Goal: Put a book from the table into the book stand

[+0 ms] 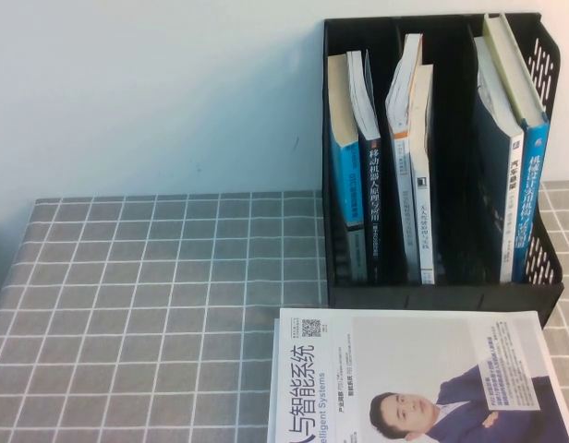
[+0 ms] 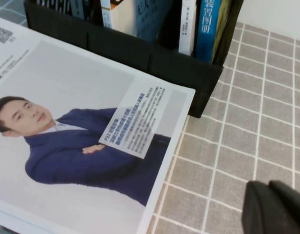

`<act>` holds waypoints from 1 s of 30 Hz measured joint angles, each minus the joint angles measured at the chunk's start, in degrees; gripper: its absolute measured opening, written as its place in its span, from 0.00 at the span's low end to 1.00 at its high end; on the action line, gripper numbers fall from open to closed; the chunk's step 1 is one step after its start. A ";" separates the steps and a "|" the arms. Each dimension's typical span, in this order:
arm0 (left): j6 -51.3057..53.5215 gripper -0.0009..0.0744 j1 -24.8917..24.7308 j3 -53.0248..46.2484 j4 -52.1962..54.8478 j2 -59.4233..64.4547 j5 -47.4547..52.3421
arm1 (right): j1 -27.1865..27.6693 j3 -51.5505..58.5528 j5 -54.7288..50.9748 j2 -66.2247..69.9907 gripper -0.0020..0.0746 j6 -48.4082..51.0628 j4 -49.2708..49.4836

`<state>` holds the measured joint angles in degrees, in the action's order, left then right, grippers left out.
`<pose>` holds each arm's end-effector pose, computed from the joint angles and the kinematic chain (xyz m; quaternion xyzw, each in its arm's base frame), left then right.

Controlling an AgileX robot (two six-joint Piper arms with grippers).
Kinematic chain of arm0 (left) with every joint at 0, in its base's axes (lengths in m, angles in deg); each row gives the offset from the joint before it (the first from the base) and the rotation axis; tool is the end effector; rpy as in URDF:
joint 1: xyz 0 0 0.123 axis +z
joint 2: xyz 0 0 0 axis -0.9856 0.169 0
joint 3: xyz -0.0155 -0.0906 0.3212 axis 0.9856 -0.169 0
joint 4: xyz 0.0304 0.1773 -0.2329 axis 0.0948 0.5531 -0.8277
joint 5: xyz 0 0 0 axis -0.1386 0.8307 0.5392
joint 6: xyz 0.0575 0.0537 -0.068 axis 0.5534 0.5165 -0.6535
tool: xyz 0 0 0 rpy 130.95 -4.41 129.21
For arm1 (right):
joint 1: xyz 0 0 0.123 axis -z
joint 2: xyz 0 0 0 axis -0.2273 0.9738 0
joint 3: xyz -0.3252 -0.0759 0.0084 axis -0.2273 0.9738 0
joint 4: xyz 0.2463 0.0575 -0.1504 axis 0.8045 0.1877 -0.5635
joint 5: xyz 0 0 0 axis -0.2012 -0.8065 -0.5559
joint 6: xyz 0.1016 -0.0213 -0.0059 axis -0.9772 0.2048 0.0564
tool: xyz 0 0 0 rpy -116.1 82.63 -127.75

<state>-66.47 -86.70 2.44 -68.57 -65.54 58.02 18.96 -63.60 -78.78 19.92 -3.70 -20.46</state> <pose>0.0523 -0.0011 0.2208 -0.0486 0.8040 -0.0736 0.5881 0.0666 0.0182 0.2623 -0.1641 0.8396 -0.0111 0.5177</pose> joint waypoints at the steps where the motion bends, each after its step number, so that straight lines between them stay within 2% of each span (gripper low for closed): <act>1: 1.32 0.01 0.84 -1.36 -0.26 -1.36 -1.05 | 0.00 0.00 0.10 0.00 0.02 -0.01 0.00; 12: 2.53 0.01 2.13 -8.78 -1.94 -2.60 -6.32 | 0.00 0.00 0.10 -0.11 0.02 -0.01 0.10; 17: 3.12 0.01 2.13 -9.47 -1.94 -2.73 -9.44 | 0.00 0.00 0.21 -0.11 0.02 -0.01 0.10; 30: 6.02 0.01 2.13 -9.47 -1.94 -2.73 -9.81 | 0.00 0.00 0.21 -0.11 0.02 -0.01 0.24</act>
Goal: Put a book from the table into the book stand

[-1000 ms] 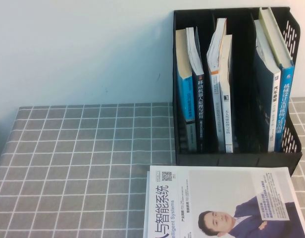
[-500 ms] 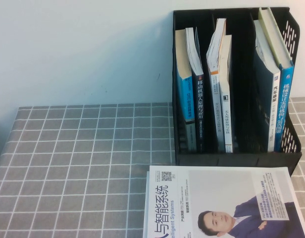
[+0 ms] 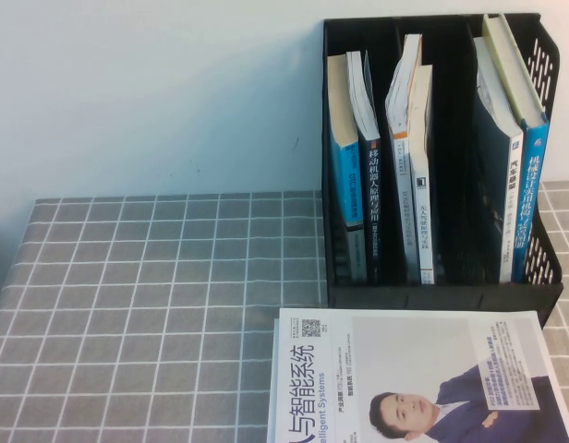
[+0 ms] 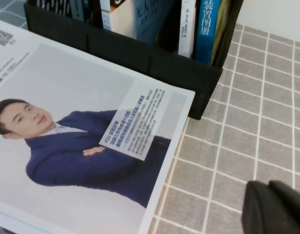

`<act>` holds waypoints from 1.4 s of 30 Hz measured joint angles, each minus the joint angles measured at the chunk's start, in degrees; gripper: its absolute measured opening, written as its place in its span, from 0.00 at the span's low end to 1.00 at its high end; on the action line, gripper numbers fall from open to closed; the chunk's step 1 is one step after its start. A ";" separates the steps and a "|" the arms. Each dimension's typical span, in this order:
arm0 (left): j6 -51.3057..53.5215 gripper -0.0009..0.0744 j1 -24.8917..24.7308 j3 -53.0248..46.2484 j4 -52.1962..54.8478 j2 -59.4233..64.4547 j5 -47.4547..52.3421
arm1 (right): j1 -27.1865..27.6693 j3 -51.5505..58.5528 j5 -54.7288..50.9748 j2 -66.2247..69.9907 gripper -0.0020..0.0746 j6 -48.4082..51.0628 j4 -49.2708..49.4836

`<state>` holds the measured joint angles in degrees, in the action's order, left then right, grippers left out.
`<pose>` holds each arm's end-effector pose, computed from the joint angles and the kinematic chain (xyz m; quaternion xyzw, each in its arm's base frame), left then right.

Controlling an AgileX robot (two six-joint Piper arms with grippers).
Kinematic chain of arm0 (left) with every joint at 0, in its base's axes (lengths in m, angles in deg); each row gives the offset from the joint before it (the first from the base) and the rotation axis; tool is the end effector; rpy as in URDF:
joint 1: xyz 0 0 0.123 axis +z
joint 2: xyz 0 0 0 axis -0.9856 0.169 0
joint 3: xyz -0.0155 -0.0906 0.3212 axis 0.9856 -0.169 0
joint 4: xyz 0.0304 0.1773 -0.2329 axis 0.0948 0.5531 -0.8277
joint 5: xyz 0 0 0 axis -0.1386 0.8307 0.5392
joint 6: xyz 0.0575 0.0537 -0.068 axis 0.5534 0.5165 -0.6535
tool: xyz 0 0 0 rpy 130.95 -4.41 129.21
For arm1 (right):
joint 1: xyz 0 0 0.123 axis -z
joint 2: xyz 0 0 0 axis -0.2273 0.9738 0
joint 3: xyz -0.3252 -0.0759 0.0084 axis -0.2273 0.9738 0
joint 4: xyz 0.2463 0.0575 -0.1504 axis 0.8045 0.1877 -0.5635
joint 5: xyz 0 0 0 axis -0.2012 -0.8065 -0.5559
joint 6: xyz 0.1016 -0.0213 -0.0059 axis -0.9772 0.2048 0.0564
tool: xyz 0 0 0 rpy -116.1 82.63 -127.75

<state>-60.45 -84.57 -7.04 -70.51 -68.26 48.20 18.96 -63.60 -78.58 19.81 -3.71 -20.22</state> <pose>0.0590 -0.0024 0.1763 -0.0236 0.7894 -0.0516 0.6112 0.0665 0.0184 0.2629 -0.1628 0.8382 -0.0101 0.5203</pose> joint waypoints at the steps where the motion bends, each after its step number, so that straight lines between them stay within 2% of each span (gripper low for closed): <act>1: 0.83 0.01 0.00 0.00 0.00 0.00 0.00 | 0.00 0.00 0.00 0.00 0.02 0.00 0.10; 13: 2.67 0.01 0.00 0.00 -4.01 0.00 -0.08 | 0.00 0.00 0.00 0.00 0.02 0.00 0.29; 42: 2.80 0.01 0.00 0.00 -4.10 0.00 -0.08 | -0.92 0.00 0.00 -0.33 0.02 0.00 0.66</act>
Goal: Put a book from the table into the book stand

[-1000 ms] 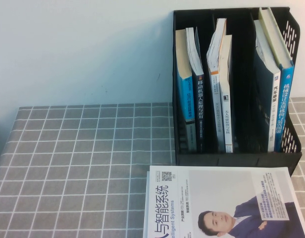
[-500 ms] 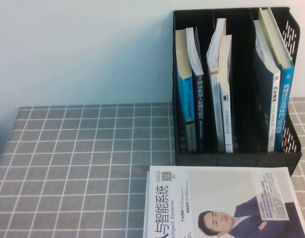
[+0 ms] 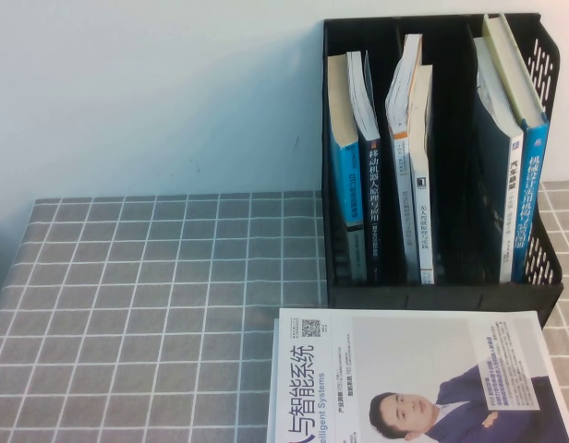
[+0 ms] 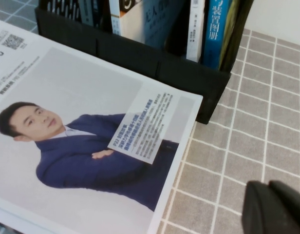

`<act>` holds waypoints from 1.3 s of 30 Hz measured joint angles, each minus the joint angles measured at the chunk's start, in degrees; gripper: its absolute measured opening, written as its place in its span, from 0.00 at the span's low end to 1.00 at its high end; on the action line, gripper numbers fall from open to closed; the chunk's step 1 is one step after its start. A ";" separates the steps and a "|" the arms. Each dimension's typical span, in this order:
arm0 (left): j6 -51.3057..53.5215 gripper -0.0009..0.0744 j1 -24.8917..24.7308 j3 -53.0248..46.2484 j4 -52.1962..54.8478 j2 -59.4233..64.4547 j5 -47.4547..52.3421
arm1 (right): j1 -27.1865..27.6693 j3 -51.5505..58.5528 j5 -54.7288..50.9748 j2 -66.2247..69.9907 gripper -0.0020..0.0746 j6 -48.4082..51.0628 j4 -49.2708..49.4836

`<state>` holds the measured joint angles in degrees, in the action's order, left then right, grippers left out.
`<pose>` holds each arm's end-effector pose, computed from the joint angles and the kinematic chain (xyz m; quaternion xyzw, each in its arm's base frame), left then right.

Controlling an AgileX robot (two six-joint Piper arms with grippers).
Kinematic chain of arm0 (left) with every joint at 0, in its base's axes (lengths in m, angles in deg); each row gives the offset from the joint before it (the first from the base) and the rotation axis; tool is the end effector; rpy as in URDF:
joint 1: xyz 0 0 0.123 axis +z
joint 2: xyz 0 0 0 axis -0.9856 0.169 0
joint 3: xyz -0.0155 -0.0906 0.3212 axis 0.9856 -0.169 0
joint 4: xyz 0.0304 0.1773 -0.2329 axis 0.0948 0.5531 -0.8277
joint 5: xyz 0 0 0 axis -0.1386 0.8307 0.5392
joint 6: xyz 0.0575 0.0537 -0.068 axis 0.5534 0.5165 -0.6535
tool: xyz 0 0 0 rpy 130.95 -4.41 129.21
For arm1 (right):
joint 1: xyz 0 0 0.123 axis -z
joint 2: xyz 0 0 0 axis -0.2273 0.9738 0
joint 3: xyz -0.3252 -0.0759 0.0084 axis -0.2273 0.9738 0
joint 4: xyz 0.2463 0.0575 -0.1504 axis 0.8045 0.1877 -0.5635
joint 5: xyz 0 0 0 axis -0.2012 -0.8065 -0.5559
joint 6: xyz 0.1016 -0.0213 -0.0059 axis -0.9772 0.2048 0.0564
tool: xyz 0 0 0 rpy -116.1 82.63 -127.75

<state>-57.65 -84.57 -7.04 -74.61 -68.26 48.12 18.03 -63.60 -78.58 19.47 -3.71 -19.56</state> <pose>0.0589 -0.0049 0.1764 -0.0235 0.7892 -0.0668 0.6100 0.0654 0.0202 0.2635 -0.1675 0.8349 -0.0014 0.5242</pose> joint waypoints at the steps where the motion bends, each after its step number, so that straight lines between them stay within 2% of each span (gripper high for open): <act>1: 0.00 0.01 0.00 0.00 0.00 0.00 0.00 | -0.14 0.00 0.00 0.00 0.02 0.00 0.15; 4: 0.00 0.01 0.00 0.00 -0.12 0.00 0.00 | -0.26 1.28 2.67 -0.66 0.02 -0.55 -0.44; 9: 0.00 0.01 0.00 0.00 -0.12 0.00 -0.04 | -0.26 8.43 19.24 -7.80 0.02 -5.95 -9.68; 14: 0.00 0.01 0.00 0.00 -0.22 0.00 -0.04 | -0.26 18.51 35.61 -14.78 0.02 -14.05 -13.74; 16: 0.00 0.01 0.00 0.00 -0.22 0.00 -0.04 | 0.00 20.15 38.79 -14.90 0.02 -16.85 -14.00; 20: 0.00 0.01 0.00 0.00 -0.33 0.00 -0.04 | 1.61 20.62 35.84 -15.03 0.02 -18.92 -13.87; 27: 0.00 0.01 0.00 0.00 -0.33 0.00 -0.04 | 2.00 20.75 20.58 -15.03 0.02 -23.12 -15.98; 32: 0.00 0.01 0.00 0.00 -0.33 0.00 -0.04 | 2.00 20.56 20.08 -15.03 0.02 -30.04 -21.56; 39: 0.00 0.01 0.00 0.00 -0.33 0.00 -0.04 | 2.00 20.56 20.08 -15.03 0.02 -29.44 -21.91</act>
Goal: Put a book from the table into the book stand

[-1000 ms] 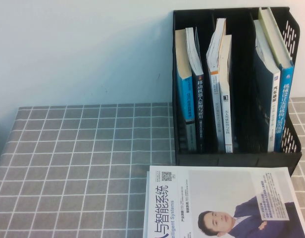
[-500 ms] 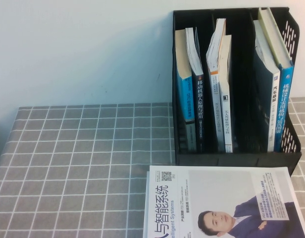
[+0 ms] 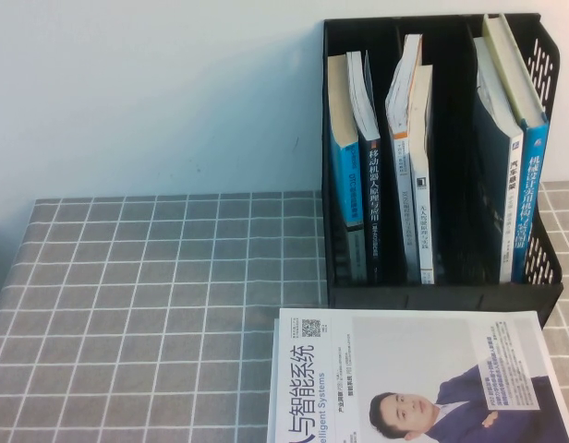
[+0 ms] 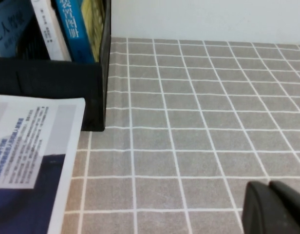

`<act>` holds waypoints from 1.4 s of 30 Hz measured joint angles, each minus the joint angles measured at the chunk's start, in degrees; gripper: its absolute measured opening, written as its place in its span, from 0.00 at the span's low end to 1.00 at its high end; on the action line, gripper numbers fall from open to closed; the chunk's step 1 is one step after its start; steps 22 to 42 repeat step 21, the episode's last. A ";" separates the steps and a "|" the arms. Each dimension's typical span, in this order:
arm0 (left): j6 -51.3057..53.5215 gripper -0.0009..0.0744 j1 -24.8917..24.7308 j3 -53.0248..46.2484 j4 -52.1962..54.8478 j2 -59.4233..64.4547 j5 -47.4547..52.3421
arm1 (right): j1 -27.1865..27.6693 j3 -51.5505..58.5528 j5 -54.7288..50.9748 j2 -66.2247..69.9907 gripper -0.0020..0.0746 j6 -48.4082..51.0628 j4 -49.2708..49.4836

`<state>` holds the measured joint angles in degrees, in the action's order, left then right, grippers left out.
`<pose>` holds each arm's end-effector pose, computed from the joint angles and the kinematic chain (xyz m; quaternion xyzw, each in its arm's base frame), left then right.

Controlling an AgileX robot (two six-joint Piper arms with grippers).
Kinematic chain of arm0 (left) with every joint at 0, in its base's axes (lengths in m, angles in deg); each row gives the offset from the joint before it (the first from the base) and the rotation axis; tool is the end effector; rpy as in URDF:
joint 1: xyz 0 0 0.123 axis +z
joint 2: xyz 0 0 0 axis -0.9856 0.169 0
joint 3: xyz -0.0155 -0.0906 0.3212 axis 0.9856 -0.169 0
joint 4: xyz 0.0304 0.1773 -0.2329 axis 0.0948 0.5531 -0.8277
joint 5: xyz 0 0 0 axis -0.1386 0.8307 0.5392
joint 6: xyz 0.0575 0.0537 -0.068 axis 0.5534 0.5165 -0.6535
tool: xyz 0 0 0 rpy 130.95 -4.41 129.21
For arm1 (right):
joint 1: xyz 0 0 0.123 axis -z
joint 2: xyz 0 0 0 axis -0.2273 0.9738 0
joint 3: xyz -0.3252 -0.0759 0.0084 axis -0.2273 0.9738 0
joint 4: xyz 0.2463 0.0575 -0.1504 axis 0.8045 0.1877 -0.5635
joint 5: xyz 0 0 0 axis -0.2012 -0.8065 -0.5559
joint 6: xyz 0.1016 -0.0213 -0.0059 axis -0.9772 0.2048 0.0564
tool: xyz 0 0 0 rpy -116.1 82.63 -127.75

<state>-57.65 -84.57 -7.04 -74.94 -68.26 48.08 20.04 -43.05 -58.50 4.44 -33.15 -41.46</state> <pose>0.0589 -0.0051 0.1765 -0.0251 0.7889 -0.0692 0.6101 0.0591 -0.0066 0.1699 0.0011 0.7955 -0.0689 0.6020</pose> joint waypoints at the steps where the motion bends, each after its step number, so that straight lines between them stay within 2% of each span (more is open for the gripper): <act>1: 0.00 0.01 0.00 0.00 0.00 0.00 0.00 | 0.00 0.00 0.00 0.00 0.02 0.00 0.52; 42: 0.00 0.01 0.00 0.00 0.00 0.00 0.00 | -1.47 -0.14 -0.41 0.00 0.02 0.37 2.41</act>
